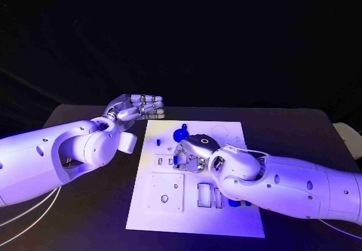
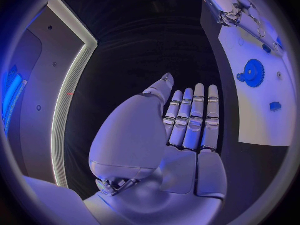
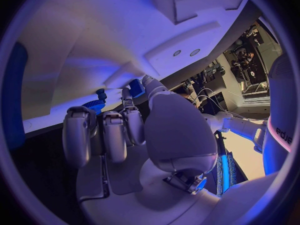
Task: Assemble the parts on the task board
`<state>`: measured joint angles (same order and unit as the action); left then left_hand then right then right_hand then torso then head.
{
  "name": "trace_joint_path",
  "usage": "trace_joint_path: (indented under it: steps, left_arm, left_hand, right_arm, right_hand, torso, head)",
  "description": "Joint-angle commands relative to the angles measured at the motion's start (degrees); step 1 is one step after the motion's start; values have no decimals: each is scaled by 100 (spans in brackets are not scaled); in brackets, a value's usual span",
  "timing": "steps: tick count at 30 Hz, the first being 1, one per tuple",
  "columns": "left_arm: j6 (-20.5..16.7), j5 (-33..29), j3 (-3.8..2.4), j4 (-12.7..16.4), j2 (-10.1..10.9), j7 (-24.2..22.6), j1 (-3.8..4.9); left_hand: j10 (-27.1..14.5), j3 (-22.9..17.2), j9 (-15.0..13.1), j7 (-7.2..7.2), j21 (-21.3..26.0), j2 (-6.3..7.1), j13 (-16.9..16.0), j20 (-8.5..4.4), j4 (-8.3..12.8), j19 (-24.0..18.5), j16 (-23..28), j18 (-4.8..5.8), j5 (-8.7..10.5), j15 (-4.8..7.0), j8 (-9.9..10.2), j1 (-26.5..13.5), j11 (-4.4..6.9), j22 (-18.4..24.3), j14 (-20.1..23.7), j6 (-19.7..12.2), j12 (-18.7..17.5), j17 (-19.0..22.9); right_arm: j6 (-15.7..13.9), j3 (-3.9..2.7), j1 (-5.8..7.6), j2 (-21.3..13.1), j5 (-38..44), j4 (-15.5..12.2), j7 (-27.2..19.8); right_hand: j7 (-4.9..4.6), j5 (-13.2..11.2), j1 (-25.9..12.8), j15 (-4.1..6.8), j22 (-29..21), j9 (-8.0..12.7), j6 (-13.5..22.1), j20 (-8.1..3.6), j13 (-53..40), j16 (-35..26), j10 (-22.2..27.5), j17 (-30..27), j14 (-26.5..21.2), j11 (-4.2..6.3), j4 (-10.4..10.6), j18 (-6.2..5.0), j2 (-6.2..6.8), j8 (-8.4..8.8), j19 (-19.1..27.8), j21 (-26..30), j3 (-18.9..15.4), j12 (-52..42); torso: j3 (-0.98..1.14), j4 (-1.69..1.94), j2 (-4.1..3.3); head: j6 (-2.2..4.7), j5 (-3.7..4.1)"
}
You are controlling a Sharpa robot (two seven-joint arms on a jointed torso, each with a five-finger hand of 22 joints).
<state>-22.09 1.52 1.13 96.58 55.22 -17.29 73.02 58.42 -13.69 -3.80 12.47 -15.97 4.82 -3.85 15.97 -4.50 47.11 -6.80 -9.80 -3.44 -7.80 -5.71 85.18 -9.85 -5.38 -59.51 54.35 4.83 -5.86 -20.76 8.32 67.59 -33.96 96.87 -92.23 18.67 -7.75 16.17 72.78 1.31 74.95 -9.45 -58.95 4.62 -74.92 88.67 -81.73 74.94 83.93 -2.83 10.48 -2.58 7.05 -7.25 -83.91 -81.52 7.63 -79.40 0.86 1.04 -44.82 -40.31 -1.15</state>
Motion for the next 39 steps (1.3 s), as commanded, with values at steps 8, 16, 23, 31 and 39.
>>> trace_joint_path:
  steps: [8, 16, 23, 31, 39]
  left_arm:
    - [110, -13, -3, 1, -6, -4, 5]
    - [178, 200, -3, -78, -6, 178, 5]
    - [490, 694, -2, -239, -35, 627, 5]
    - [1609, 2011, -2, -491, -98, 2126, 61]
    - [2298, 3905, 2, -625, -377, 3951, 234]
  left_hand:
    - [3, -31, 2, 42, 21, -20, 1, 5, -8, -11, 27, -74, -1, -26, 43, -5, -34, 9, -11, -1, -34, -9]
    - [135, 5, -8, -1, -141, -10, -20, -89, -56, 252, -124, -89, 0, 86, 45, -110, 28, -44, -407, 72, -14, -112]
    - [1102, -2, -47, -232, -735, -46, -157, -480, -343, 1083, -998, -89, -3, 508, -104, -366, 373, -297, -1561, 513, 325, -590]
    - [1971, 258, -175, -635, -2223, -72, -1174, -1154, -1020, 2251, -5405, -35, -55, 972, -246, -876, 820, -1098, -2498, 838, 1584, -4564]
    - [1296, 805, -944, -694, -4596, -224, -4551, -1262, -1212, 2066, -7918, 78, -1, 1006, -1019, -1503, 891, -3286, -2745, 676, 5099, -7652]
  right_arm:
    - [-147, 5, -9, -20, 95, -40, 82]
    - [-838, -19, 15, -296, 8, -392, -71]
    - [-1174, -95, 226, -860, -1049, -785, -885]
    - [-983, -135, 724, -1746, -3316, -970, -1677]
    - [-1042, -140, 941, -2269, -3954, -752, -1758]
  right_hand:
    - [-38, -50, -108, -64, 807, 32, 213, 84, -348, -53, 103, 1120, 512, -59, 91, 2, 102, 114, 37, 89, -238, 104]
    - [-143, 49, 16, -147, 708, 65, 558, 155, -209, -112, 245, 1011, 483, -156, 435, -36, 247, 220, 133, 262, -744, 238]
    - [-187, 103, 507, -177, 360, 116, 707, 196, 119, -297, 529, 686, 391, -190, 561, -163, 86, 208, 460, 797, -811, 554]
    - [-121, 236, 669, -120, -16, 126, 533, 151, 476, -620, 791, 205, 260, -129, 484, -284, -111, 27, 776, 1387, -808, 897]
    - [-90, 325, 642, -93, -46, 129, 470, 126, 386, -638, 683, 202, 272, -101, 475, -287, -112, -65, 769, 1447, -888, 783]
  torso:
    - [3, 1, 1]
    - [8, -7, 23]
    - [10, -22, 110]
    - [9, -39, 281]
    - [18, -14, 427]
  head:
    - [0, 4]
    - [34, -1]
    - [49, 2]
    - [3, -34]
    - [-96, -84]
